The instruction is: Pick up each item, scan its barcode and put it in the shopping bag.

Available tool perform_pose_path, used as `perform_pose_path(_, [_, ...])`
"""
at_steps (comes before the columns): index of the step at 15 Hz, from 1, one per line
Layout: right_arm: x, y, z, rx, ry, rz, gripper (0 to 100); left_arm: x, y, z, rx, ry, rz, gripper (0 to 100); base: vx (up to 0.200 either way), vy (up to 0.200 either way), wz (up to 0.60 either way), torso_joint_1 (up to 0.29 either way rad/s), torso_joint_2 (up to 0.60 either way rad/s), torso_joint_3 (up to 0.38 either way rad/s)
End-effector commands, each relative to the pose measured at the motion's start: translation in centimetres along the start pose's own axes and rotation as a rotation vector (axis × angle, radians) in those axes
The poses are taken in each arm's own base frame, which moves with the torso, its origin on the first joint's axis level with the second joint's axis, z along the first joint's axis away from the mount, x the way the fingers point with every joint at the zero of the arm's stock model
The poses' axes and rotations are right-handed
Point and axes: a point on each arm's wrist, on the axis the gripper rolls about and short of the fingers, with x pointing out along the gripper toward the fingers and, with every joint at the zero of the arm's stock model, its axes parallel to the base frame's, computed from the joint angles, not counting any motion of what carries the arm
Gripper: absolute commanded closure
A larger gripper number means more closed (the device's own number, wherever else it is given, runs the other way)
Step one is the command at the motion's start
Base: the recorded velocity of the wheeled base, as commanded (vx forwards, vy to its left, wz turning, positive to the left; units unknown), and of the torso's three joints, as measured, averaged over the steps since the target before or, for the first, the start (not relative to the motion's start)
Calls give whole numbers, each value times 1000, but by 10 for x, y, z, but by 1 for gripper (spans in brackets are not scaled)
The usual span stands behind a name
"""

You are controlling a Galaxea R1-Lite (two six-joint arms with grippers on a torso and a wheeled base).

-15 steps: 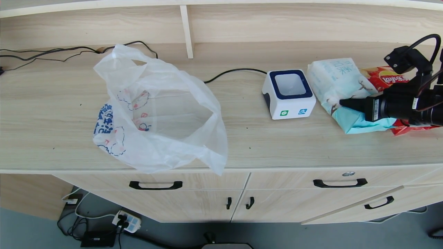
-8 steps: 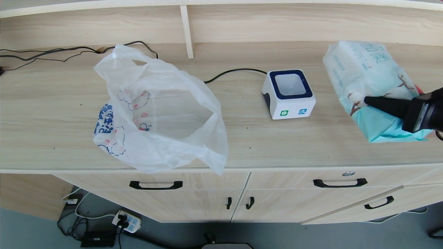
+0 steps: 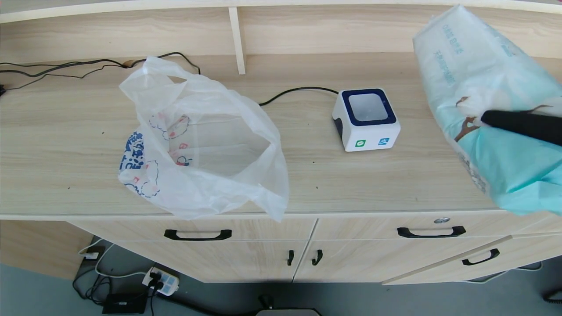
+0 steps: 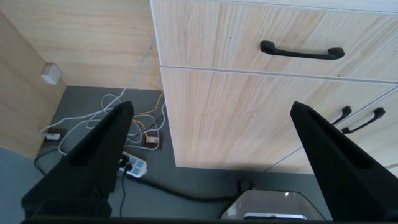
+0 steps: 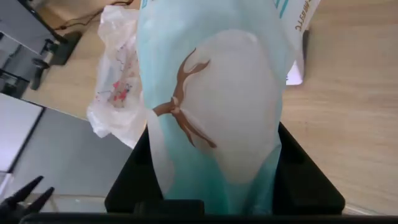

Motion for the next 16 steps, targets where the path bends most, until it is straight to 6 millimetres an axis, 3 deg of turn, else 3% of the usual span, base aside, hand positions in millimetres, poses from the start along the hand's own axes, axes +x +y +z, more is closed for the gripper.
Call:
perform_pose_path(1, [11, 23, -3, 308, 54, 161, 100, 0, 0, 0, 0, 1, 0, 0, 0, 0, 0, 0, 0, 0])
perform_pose_path(5, [49, 27, -27, 552, 108, 305, 100, 0, 0, 0, 0, 1, 0, 0, 0, 0, 0, 0, 0, 0])
perform_pose_path(8, [44, 39, -35, 819, 109, 457, 100, 0, 0, 0, 0, -3, 0, 0, 0, 0, 0, 0, 0, 0])
perform_pose_path(9, [43, 39, -36, 824, 109, 462, 100, 0, 0, 0, 0, -3, 0, 0, 0, 0, 0, 0, 0, 0])
perform_pose_path(10, [32, 35, -50, 850, 105, 507, 100, 0, 0, 0, 1, -3, 0, 0, 0, 0, 0, 0, 0, 0])
perform_pose_path(14, [-37, 19, -70, 929, 122, 561, 100, 0, 0, 0, 1, -1, 0, 0, 0, 0, 0, 0, 0, 0])
perform_pose_path(16, [-64, 26, -72, 951, 183, 697, 100, 0, 0, 0, 0, -1, 0, 0, 0, 0, 0, 0, 0, 0])
